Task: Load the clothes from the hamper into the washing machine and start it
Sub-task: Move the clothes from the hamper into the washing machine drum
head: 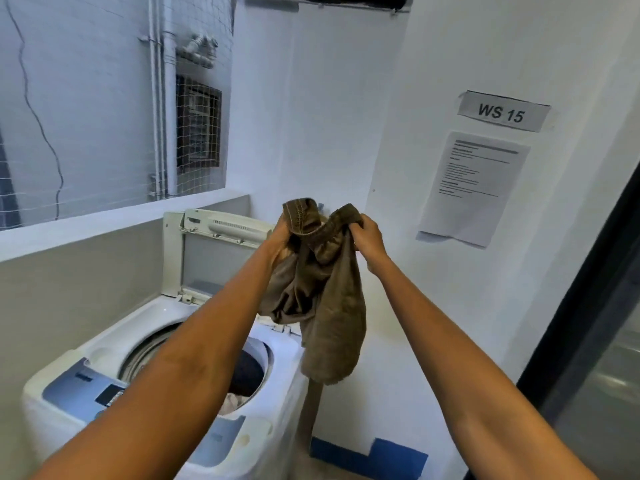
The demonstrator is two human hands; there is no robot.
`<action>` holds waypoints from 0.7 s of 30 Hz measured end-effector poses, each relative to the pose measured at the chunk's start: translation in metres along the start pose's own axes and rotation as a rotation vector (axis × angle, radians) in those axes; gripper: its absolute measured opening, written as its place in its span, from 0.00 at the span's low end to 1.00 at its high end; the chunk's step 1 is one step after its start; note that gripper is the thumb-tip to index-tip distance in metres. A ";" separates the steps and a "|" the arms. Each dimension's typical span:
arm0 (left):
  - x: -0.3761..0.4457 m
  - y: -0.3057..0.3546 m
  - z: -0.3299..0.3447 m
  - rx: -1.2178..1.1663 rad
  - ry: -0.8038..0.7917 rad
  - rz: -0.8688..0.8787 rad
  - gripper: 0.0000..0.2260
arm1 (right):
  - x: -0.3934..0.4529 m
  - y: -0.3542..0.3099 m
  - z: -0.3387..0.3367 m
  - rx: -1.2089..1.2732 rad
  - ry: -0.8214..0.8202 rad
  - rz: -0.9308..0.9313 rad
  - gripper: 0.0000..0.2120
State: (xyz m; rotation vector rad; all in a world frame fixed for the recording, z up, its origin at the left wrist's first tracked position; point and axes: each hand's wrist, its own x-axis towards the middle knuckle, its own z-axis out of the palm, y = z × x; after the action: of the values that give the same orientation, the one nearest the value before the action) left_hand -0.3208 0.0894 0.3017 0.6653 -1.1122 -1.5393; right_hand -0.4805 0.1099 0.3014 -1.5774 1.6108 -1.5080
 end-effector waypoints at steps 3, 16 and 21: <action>-0.001 0.016 -0.014 0.300 -0.039 0.143 0.10 | 0.004 -0.023 0.036 0.175 -0.075 -0.003 0.11; 0.015 -0.029 -0.158 0.638 0.515 0.233 0.17 | -0.005 0.032 0.175 0.231 -0.285 0.054 0.18; 0.025 -0.048 -0.212 0.656 0.757 0.328 0.08 | -0.004 0.056 0.234 0.302 -0.282 0.078 0.17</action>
State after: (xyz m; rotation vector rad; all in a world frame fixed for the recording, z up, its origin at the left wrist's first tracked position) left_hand -0.1655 0.0003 0.1753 1.2960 -1.0391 -0.5188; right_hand -0.3009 0.0095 0.1759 -1.4631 1.2118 -1.3449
